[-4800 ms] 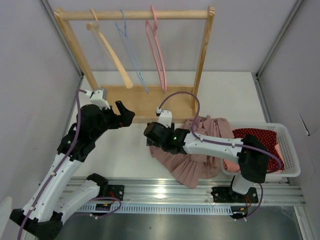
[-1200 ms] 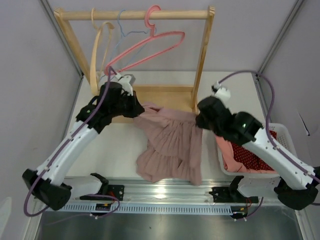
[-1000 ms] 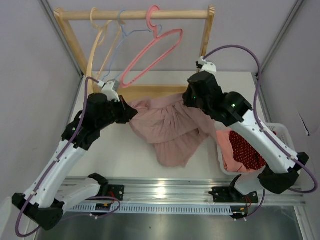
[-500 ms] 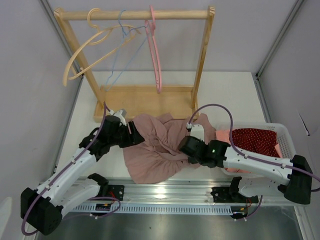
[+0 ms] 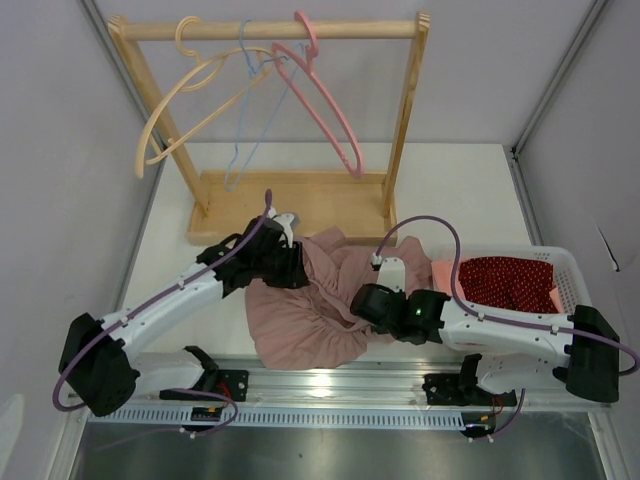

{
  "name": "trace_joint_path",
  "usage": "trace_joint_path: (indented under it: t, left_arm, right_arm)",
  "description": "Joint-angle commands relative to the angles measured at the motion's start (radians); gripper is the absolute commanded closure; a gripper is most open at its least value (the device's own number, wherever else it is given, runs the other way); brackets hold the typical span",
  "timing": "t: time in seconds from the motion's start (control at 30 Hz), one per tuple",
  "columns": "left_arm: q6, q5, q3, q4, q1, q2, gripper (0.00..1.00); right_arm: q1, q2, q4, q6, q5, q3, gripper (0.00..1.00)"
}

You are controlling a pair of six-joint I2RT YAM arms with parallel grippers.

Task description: Place the skirt on the hanger

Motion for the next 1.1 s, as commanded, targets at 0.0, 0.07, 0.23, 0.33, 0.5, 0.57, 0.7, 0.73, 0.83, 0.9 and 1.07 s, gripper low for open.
trace_joint_path:
  t: [0.0,0.07,0.23,0.33,0.5,0.57,0.7,0.73,0.83,0.9,1.07]
  left_arm:
    - [0.058,-0.069,0.047,-0.008,-0.023,0.022,0.55]
    - [0.067,-0.074,0.045,-0.005,-0.026,0.039,0.55]
    - [0.082,-0.095,0.054,0.019,-0.032,0.115,0.55]
    - [0.087,-0.097,0.060,0.038,-0.034,0.149,0.55]
    - [0.090,-0.093,0.071,0.062,-0.038,0.192,0.56]
    - [0.090,-0.087,0.065,0.073,-0.040,0.213,0.57]
    - [0.081,-0.061,0.065,0.125,-0.040,0.249,0.59]
    - [0.079,-0.060,0.067,0.127,-0.040,0.256,0.61]
    - [0.081,-0.072,0.093,0.124,-0.038,0.270,0.79]
    - [0.087,-0.095,0.109,0.101,-0.032,0.257,0.96]
    - [0.096,-0.155,0.152,0.004,0.017,0.123,1.00]
  right_arm:
    - [0.003,0.006,0.027,0.012,0.051,0.050,1.00]
    - [-0.001,0.003,0.032,0.009,0.049,0.050,1.00]
    - [-0.004,-0.002,0.032,-0.002,0.048,0.061,1.00]
    - [-0.008,-0.005,0.027,-0.005,0.051,0.064,1.00]
    - [-0.018,-0.014,0.027,-0.010,0.045,0.061,1.00]
    - [-0.024,-0.017,0.032,-0.014,0.043,0.059,1.00]
    - [-0.035,-0.012,0.046,-0.027,0.037,0.061,1.00]
    - [-0.041,-0.011,0.049,-0.031,0.036,0.063,1.00]
    - [-0.058,-0.009,0.044,-0.059,0.036,0.089,1.00]
    - [-0.081,-0.011,0.036,-0.086,0.039,0.119,1.00]
    - [-0.156,-0.021,0.012,-0.175,0.054,0.211,1.00]
